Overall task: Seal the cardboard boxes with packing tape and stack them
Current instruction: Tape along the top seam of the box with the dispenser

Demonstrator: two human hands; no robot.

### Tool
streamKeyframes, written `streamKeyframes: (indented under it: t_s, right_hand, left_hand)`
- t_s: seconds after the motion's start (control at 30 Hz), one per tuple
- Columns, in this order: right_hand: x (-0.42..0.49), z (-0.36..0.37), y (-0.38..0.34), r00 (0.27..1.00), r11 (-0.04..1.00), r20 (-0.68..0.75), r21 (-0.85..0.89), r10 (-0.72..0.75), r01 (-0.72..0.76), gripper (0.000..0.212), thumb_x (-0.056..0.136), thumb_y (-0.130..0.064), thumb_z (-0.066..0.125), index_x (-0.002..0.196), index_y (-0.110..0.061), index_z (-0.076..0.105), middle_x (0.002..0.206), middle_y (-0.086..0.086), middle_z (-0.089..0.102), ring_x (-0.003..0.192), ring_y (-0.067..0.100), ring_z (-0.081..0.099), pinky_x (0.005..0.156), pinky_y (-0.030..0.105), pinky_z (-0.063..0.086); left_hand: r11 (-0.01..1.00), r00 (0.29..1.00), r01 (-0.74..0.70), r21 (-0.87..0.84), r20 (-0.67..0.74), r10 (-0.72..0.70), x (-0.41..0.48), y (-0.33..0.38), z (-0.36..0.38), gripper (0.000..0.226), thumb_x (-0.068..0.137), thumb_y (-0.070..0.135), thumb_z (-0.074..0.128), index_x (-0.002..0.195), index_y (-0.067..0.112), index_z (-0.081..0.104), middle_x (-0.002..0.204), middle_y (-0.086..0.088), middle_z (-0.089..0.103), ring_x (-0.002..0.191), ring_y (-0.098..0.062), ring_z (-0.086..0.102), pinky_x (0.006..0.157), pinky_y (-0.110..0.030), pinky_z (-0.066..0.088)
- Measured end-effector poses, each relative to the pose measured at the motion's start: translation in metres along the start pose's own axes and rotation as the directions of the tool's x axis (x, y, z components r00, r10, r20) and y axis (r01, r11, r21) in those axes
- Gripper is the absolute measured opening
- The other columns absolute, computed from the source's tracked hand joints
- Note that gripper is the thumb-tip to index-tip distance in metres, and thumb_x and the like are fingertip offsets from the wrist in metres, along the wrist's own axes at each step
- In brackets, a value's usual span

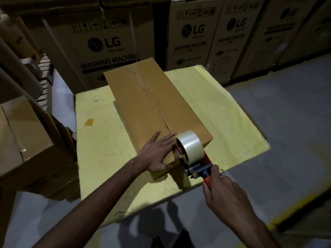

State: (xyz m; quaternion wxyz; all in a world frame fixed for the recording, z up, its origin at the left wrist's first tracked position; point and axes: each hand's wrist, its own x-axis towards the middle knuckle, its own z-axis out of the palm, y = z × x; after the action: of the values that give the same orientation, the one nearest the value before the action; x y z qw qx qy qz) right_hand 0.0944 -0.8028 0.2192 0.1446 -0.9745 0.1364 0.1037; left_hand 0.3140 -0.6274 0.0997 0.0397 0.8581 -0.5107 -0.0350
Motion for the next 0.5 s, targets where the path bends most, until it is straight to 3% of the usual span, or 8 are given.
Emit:
streamKeyframes:
  t_s: [0.17, 0.3, 0.37, 0.5]
  right_hand:
    - [0.002, 0.024, 0.016, 0.998, 1.0, -0.054, -0.021, -0.008, 0.007, 0.037, 0.107, -0.046, 0.038, 0.133, -0.025, 0.021, 0.086, -0.005, 0.043, 0.07, 0.019, 0.042, 0.06, 0.031, 0.033]
    - [0.009, 0.076, 0.048, 0.996, 0.992, -0.085, 0.119, -0.024, 0.034, 0.043, 0.097, -0.037, 0.066, 0.125, -0.021, 0.038, 0.064, -0.012, 0.042, 0.043, 0.009, 0.034, 0.041, 0.017, 0.015]
    - [0.013, 0.106, 0.061, 0.991, 0.976, -0.129, 0.21, -0.028, 0.055, 0.05, 0.09, -0.028, 0.077, 0.124, -0.016, 0.043, 0.058, -0.01, 0.046, 0.038, 0.012, 0.045, 0.04, 0.017, 0.022]
    - [0.028, 0.152, 0.065, 0.966, 0.929, -0.258, 0.359, 0.008, 0.088, 0.05, 0.096, -0.041, 0.053, 0.135, -0.01, 0.044, 0.067, 0.006, 0.066, 0.05, 0.023, 0.063, 0.043, 0.024, 0.038]
  left_hand:
    - [1.0, 1.0, -0.002, 0.005, 0.016, 0.002, 0.002, -0.006, 0.003, 0.105, 0.085, 0.062, 0.056, 0.166, 0.023, 0.002, 0.174, 0.001, -0.006, 0.16, -0.012, -0.003, 0.128, -0.055, -0.006]
    - [0.999, 0.999, 0.044, -0.032, 0.014, -0.043, 0.0, -0.007, 0.002, 0.116, 0.082, 0.061, 0.058, 0.165, 0.018, -0.011, 0.173, -0.004, -0.003, 0.16, -0.014, 0.002, 0.129, -0.052, -0.004]
    - [0.998, 0.999, 0.051, -0.04, 0.017, -0.05, 0.0, -0.008, 0.002, 0.117, 0.082, 0.061, 0.058, 0.165, 0.018, -0.012, 0.173, -0.004, -0.002, 0.16, -0.014, 0.004, 0.129, -0.052, -0.003]
    - [0.999, 1.0, -0.01, 0.035, 0.019, 0.009, 0.002, -0.008, 0.007, 0.1, 0.085, 0.063, 0.052, 0.166, 0.036, 0.001, 0.173, 0.0, -0.012, 0.16, -0.015, -0.005, 0.127, -0.058, -0.003]
